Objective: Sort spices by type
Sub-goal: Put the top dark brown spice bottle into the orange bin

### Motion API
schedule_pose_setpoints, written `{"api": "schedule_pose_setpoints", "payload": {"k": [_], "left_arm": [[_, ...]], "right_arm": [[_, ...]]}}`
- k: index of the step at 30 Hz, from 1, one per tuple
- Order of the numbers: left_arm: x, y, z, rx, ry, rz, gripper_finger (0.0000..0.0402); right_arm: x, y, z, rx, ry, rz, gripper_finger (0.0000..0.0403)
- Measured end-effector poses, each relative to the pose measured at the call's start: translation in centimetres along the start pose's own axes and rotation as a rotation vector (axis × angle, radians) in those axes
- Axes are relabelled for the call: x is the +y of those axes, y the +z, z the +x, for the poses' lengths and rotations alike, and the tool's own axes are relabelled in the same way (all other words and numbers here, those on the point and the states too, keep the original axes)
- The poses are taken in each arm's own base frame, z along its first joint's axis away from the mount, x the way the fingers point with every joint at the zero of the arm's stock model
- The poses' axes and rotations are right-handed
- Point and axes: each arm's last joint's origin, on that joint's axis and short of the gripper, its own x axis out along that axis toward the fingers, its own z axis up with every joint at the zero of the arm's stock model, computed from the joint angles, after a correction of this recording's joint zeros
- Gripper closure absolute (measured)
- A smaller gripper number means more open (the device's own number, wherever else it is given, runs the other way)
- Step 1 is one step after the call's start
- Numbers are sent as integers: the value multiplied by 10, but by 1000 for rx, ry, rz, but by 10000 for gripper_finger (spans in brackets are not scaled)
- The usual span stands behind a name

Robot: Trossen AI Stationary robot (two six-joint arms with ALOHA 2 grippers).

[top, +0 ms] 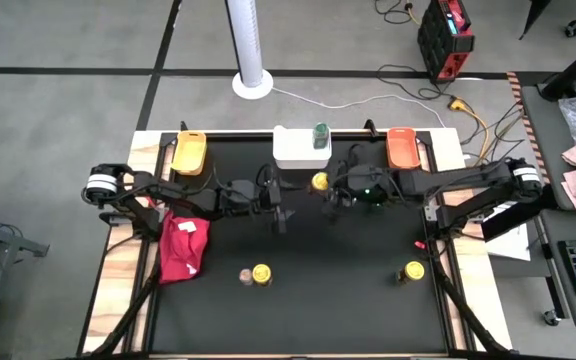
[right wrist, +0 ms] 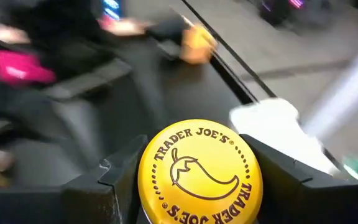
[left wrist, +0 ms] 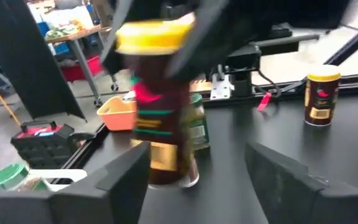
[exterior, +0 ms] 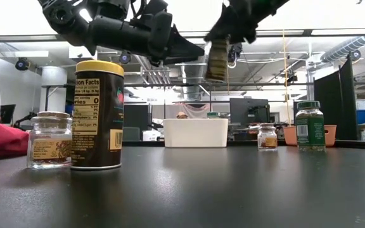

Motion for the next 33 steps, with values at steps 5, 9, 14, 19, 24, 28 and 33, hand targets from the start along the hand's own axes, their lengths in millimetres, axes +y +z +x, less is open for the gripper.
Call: {"api": "schedule_pose_setpoints", "payload": {"k": [5, 9, 14, 19, 24, 28, 33], "left_arm": [[2, 5, -4, -6, -2, 26, 128], [5, 15, -11, -8, -1, 28, 127], [10, 27, -27, 18, -7, 37, 134], [15, 39, -44, 43, -11, 42, 143], [21, 48, -63, 81, 9, 49, 149], [27, 54, -78, 116, 88, 60, 154], [32, 61, -93, 126, 130, 63, 155]], "right_arm": [[-33, 0, 0, 121, -220, 69, 186], [-66, -9, 1, 173, -318, 121, 186], [-110, -30, 0, 208, -377, 235, 186], [-154, -50, -11, 190, -525, 365, 186], [-189, -62, -33, 138, -554, 529, 186], [-201, -77, -42, 152, -656, 619, 186], [-208, -87, -47, 181, -852, 658, 186]]}}
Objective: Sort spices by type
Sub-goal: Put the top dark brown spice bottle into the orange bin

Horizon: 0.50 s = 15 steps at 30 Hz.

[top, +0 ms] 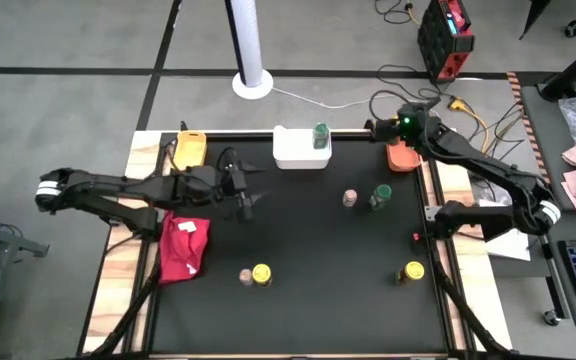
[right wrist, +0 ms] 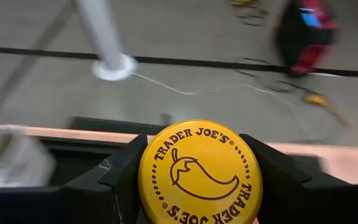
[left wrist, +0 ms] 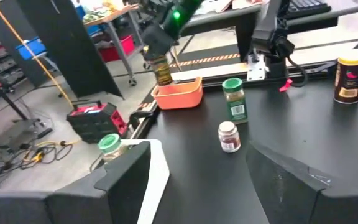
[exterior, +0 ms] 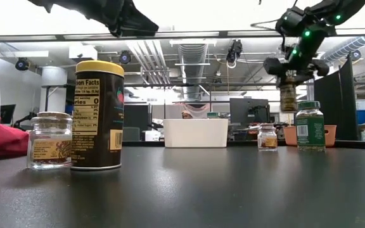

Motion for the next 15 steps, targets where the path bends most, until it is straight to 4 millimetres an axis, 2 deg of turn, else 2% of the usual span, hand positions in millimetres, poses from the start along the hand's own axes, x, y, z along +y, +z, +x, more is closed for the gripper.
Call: {"api": "schedule_pose_setpoints", "payload": {"k": [6, 15], "left_arm": [[5, 3, -8, 3, 45, -13, 155], [4, 0, -8, 14, 51, -17, 155]], "right_arm": [[4, -5, 10, 11, -76, -9, 186], [8, -8, 20, -8, -135, -46, 186]]}}
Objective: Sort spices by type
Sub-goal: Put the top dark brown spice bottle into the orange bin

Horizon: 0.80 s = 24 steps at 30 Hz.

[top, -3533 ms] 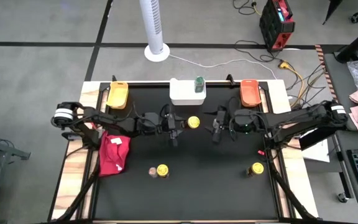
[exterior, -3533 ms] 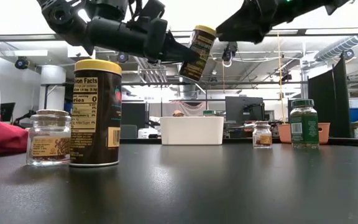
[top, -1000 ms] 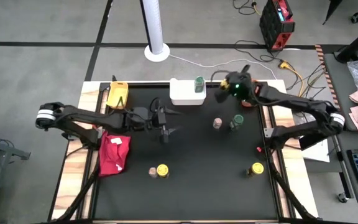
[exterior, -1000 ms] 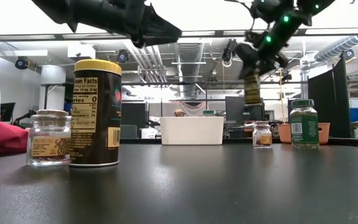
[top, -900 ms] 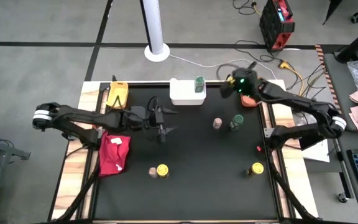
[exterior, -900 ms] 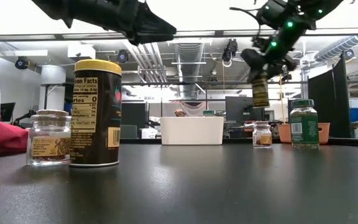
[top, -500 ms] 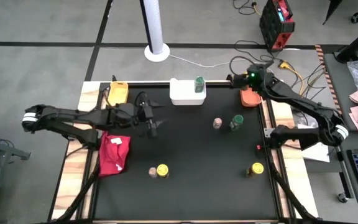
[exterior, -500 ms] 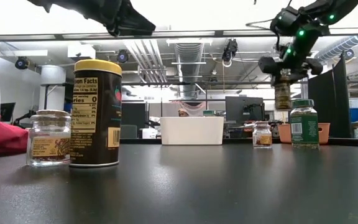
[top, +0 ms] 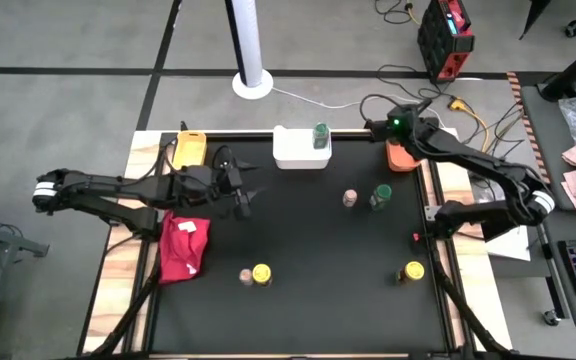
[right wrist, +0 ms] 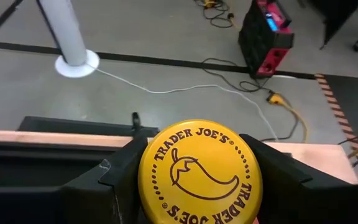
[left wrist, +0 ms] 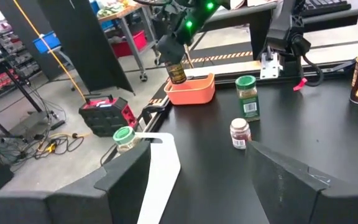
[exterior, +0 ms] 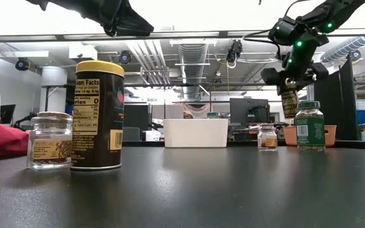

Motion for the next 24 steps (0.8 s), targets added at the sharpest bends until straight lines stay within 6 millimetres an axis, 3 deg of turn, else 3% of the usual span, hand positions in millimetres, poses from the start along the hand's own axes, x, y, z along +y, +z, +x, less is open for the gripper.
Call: {"api": "schedule_pose_setpoints", "payload": {"k": [15, 24], "left_arm": [[-2, -7, 1, 20, -3, -8, 155], [-3, -13, 2, 35, -6, -17, 155]], "right_arm": [[15, -22, 34, 49, -170, -53, 186], [17, -25, 42, 47, -210, -45, 186]]}}
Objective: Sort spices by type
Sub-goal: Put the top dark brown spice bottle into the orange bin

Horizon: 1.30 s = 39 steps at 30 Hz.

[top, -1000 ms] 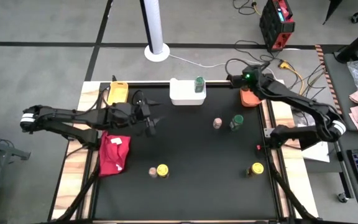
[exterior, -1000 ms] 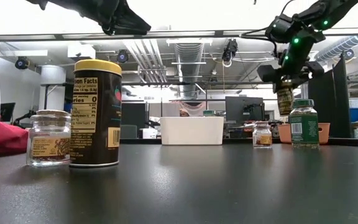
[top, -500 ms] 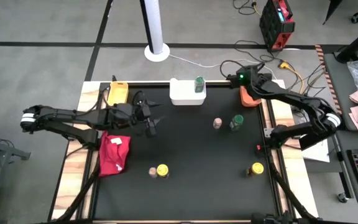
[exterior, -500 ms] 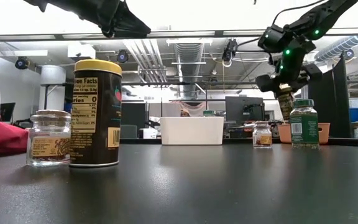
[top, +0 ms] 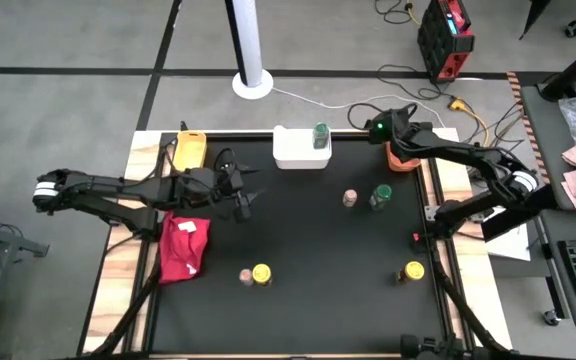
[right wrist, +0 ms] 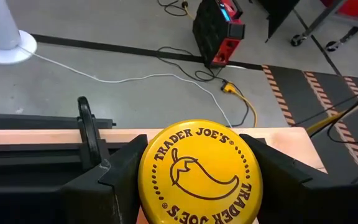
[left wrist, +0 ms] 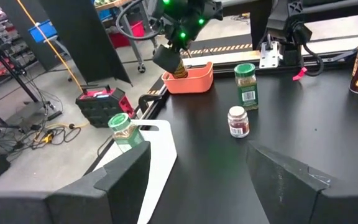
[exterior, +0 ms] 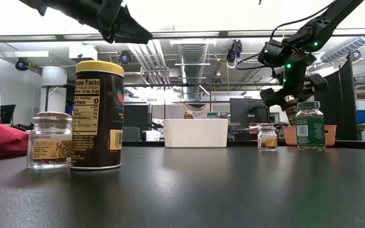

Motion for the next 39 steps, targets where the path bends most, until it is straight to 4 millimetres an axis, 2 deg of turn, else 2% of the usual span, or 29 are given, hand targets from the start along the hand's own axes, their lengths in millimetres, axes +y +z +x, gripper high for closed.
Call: {"api": "schedule_pose_setpoints", "payload": {"k": [23, 39], "left_arm": [[0, 4, -4, -25, -4, -45, 155], [11, 15, -25, -110, 6, -80, 155]], "right_arm": [[3, -5, 13, 33, -13, 103, 186], [3, -8, 14, 32, -9, 127, 186]]}}
